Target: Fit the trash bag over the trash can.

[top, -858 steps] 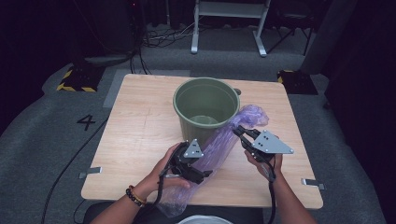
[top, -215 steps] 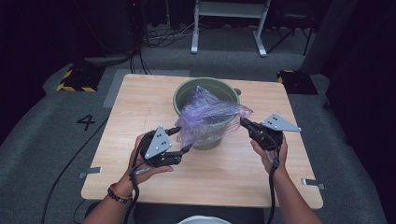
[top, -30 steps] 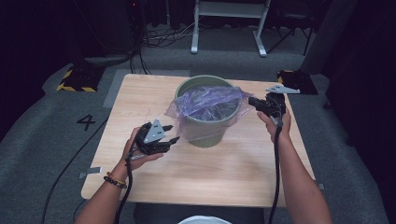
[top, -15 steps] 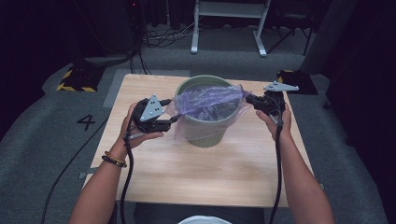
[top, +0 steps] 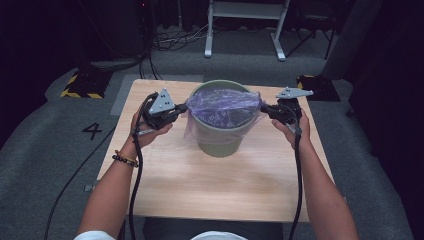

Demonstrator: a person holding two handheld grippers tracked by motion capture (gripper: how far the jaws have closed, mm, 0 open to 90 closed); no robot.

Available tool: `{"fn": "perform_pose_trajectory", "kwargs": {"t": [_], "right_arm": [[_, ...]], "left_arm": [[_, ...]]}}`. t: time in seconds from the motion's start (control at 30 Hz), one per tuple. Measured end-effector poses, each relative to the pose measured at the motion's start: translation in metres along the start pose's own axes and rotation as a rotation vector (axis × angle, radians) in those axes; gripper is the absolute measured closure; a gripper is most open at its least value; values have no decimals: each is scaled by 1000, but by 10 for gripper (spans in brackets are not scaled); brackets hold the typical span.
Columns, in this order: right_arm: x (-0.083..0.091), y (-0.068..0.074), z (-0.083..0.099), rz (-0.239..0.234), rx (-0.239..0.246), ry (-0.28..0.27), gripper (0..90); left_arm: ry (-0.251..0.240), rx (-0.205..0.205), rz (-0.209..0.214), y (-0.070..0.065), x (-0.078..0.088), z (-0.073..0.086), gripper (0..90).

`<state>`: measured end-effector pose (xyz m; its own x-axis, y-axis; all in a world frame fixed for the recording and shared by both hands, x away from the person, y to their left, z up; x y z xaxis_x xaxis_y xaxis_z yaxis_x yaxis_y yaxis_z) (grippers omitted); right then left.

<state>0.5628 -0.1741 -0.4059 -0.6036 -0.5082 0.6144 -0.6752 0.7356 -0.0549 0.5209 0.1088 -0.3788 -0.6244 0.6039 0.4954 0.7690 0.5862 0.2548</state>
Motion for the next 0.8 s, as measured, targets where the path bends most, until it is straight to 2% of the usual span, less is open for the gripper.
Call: {"fn": "perform_pose_trajectory", "kwargs": {"t": [0.07, 0.1, 0.2, 0.23, 0.33, 0.43, 0.5, 0.67, 0.77, 0.8], "right_arm": [[-2, 2, 1, -9, 10, 14, 900], [-3, 3, 1, -13, 13, 19, 900], [-8, 6, 3, -24, 31, 38, 900], [-9, 6, 4, -29, 32, 39, 900], [-13, 7, 9, -44, 27, 50, 900], [-17, 7, 15, -58, 23, 57, 900], [-20, 8, 19, -65, 21, 60, 900], [-29, 9, 25, -88, 7, 53, 900], [-32, 11, 26, -106, 4, 36, 900], [-33, 12, 26, -112, 1, 29, 900]], "left_arm": [[7, 32, -17, 9, -4, -1, 900], [10, 46, -44, 15, -7, -1, 900], [13, 84, -73, 25, -15, -2, 900], [24, 105, -95, 30, -21, 1, 900], [66, 142, -92, 37, -38, 11, 900], [80, 190, -58, 40, -56, 22, 900], [71, 221, -24, 40, -65, 26, 900], [86, 245, 37, 34, -85, 35, 900], [64, 266, 86, 28, -90, 34, 900], [66, 267, 83, 27, -90, 34, 900]]}}
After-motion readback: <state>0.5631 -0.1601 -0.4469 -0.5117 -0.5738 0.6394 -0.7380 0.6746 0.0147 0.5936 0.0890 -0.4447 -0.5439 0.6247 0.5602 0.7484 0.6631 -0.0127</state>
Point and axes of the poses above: each handheld gripper's, and its own axes: x roughly backward along the jaws, z roughly out of its underside, y roughly to its left, the point moved 10 cm from there along -x, roughly forward along the jaws, and after that the axes turned 7 degrees about y, right-handed, at the moved point
